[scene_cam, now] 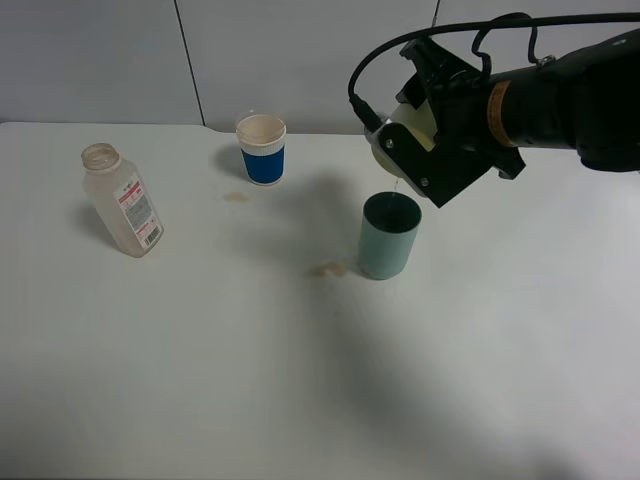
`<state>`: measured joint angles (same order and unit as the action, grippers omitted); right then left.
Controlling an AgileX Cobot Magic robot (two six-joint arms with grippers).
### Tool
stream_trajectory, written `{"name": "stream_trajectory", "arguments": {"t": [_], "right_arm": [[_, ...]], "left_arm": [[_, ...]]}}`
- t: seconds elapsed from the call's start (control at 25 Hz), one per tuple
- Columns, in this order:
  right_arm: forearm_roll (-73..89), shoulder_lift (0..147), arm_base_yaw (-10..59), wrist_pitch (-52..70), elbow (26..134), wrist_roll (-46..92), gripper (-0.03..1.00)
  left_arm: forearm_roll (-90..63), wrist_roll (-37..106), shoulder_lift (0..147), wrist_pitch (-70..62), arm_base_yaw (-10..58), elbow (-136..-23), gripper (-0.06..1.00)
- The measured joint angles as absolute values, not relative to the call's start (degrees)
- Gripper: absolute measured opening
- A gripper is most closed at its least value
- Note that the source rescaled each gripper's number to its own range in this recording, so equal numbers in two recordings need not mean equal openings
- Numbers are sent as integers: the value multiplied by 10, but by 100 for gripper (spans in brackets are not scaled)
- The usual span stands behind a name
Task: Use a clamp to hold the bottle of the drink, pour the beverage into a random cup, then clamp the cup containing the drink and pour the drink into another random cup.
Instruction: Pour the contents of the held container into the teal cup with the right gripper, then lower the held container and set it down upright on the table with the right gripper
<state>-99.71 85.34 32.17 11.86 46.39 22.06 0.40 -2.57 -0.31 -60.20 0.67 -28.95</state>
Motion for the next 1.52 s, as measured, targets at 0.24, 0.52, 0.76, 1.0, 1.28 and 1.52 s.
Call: {"name": "stream_trajectory", "arguments": {"t": [0.24,0.52,0.76,1.0,1.28,1.52], "right_arm": [[-997,853,322,132,464,235,4],[-959,853,322,128,464,217,4],[-764,853,322,35,500,46,4],[-664,853,322,-94,552,-157,4],[-558,853,330,-244,561,-312,4],[-425,857,388,-249,562,-346,4]], "left_arm": [[4,-26,-3,-602,7,-290,100],[4,-26,-3,-602,7,-290,100],[4,-26,-3,-602,7,-290,100],[4,-26,-3,-602,7,-290,100],[4,-26,-3,-602,7,-290,100],[4,-26,-3,-602,7,-290,100]]}}
